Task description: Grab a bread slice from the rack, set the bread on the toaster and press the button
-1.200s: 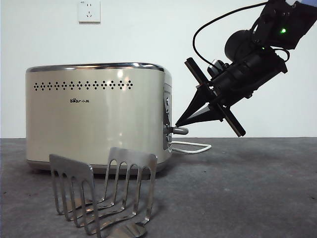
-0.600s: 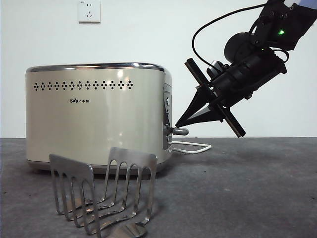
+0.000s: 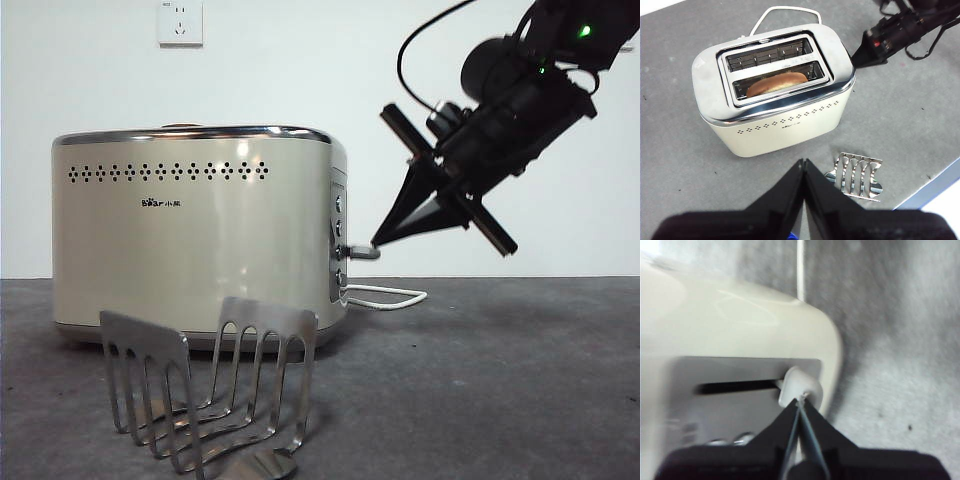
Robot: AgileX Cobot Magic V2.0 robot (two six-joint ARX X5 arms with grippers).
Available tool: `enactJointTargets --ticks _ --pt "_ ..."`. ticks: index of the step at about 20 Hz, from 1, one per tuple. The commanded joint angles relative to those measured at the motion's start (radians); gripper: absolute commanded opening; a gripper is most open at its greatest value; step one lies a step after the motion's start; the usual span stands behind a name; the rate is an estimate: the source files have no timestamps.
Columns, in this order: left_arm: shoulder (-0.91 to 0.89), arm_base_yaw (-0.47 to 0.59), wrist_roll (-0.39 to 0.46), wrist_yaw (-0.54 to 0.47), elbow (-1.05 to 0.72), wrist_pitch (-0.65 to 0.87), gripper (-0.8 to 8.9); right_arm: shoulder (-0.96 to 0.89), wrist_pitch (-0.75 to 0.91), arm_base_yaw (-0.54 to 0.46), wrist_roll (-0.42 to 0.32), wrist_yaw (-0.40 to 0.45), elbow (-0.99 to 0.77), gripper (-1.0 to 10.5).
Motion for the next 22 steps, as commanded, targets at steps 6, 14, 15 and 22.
enactJointTargets --ticks 6,14,15,22 --pt "-0.023 -0.002 0.005 -0.003 -0.006 0.003 -0.05 -0.140 0.021 0.002 -0.008 0.003 -0.016 -0.1" --pt "-0.028 -0.002 0.015 -0.003 -0.007 0.003 -0.05 -0.428 0.000 0.002 -0.031 0.060 -0.015 -0.1" --pt "-0.028 -0.002 0.021 -0.003 -0.006 0.003 -0.05 -0.475 -0.022 0.002 -0.054 0.096 -0.015 -0.1" --pt "-0.022 -0.002 0.020 -0.002 -0.006 0.003 -0.03 -0.825 -0.373 0.002 -0.385 0.675 -0.015 -0.1"
